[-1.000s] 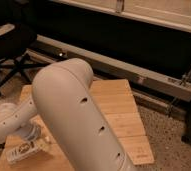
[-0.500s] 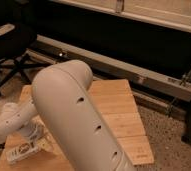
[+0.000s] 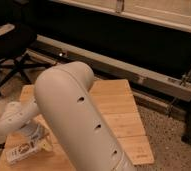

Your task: Stand the bottle upright

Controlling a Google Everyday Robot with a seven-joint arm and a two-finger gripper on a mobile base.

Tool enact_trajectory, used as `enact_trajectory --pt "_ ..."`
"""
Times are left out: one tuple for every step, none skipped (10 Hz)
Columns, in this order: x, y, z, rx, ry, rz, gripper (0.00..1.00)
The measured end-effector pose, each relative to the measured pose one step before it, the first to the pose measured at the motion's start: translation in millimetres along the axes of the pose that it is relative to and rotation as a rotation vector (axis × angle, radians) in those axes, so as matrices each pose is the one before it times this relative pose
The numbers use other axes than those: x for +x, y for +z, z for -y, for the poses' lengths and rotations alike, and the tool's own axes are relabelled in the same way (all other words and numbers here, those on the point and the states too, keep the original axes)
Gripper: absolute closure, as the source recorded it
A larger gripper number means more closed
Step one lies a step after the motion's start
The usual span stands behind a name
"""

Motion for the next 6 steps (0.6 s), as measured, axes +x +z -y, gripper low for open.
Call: enact_trajectory --pt "0.42 0.97 -0.20 -0.00506 0.00011 0.00217 0.46" --pt "0.77 1.06 -0.22 -0.00620 -0.00032 0.00170 0.46" --pt "1.02 1.15 -0.16 -0.00674 -0.00087 0.00024 0.46" --pt "0.23 0.54 -0.31 -0.00502 -0.00204 -0.00032 0.46" --pt "-0.06 0.65 -0.30 -0.00634 -0.00294 0.00092 0.46" --pt "0.04 0.23 0.48 -0.00337 -0.00093 0.00182 0.47"
